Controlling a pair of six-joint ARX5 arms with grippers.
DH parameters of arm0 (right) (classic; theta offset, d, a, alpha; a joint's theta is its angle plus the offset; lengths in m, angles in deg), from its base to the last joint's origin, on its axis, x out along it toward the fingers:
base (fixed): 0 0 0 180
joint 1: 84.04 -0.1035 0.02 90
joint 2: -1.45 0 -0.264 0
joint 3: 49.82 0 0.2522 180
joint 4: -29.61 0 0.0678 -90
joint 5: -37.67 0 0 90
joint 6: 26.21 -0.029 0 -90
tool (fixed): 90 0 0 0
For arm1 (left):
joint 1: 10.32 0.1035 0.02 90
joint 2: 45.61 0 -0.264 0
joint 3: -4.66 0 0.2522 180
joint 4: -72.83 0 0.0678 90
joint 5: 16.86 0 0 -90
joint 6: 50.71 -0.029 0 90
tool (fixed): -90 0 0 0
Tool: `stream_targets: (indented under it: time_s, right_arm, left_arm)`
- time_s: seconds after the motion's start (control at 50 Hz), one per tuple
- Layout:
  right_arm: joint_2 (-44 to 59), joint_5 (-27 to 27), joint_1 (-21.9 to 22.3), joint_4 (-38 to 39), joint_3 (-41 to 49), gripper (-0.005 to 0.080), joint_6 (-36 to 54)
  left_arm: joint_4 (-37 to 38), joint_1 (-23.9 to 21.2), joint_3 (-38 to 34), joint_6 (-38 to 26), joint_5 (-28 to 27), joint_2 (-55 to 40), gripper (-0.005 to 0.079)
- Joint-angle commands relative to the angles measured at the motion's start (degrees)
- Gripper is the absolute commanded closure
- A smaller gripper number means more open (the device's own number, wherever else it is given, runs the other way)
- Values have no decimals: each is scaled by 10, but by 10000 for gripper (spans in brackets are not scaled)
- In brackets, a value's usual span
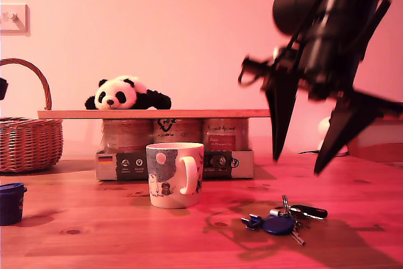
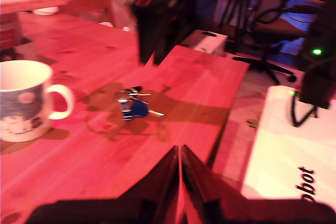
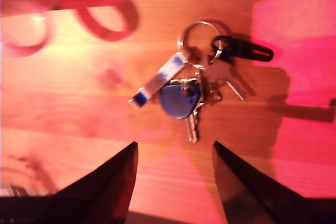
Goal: Pick up the keys and place them on the shelf behind you
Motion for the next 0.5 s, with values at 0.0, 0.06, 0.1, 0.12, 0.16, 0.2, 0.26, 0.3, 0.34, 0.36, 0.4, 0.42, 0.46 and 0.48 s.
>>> stream_targets:
  time_s: [0.0,0.06,0.1,0.12,0.16,0.2,0.26,0.3,0.34,0.36,0.4,0.42,0.46,0.48]
  right_arm:
    - [12,-7,-9,9,-1,347,-2]
    - [17,-8,-11,19,-1,347,-3]
    - [19,-10,-13,26,-1,347,-3]
    - [20,-10,-13,28,-1,347,-3]
    - [24,-10,-13,36,-1,347,-5]
    - [28,-10,-13,43,-1,347,-7]
    - [34,-10,-12,51,-1,347,-11]
    - [39,-10,-12,55,-1,347,-11]
    - [44,-11,-12,56,-1,349,-11]
    - [47,-12,-12,57,-1,349,-11]
    - [50,-17,-12,57,-1,349,-11]
    - [52,-20,-12,59,-1,349,-11]
    - [56,-24,-12,60,-1,349,-11]
    - [57,-24,-12,61,-1,349,-11]
  left_arm:
    - [-2,-3,7,-3,0,-5,763]
    - [-2,-3,7,-3,0,-5,763]
    - [-2,-3,7,-3,0,-5,763]
    - [-2,-3,7,-3,0,-5,763]
    - [-2,-3,7,-3,0,-5,763]
    - [-2,-3,7,-3,0,-5,763]
    - [-2,-3,7,-3,-1,-5,763]
    - [-2,-3,7,-3,0,-5,763]
    - [-2,-3,7,-3,0,-5,763]
    - [-2,-3,7,-3,0,-5,763]
    - [-2,-3,7,-3,2,-5,763]
    - [-1,-3,7,-3,6,-5,763]
    - [2,-3,7,-3,14,-5,763]
    - [3,-3,7,-3,30,-5,763]
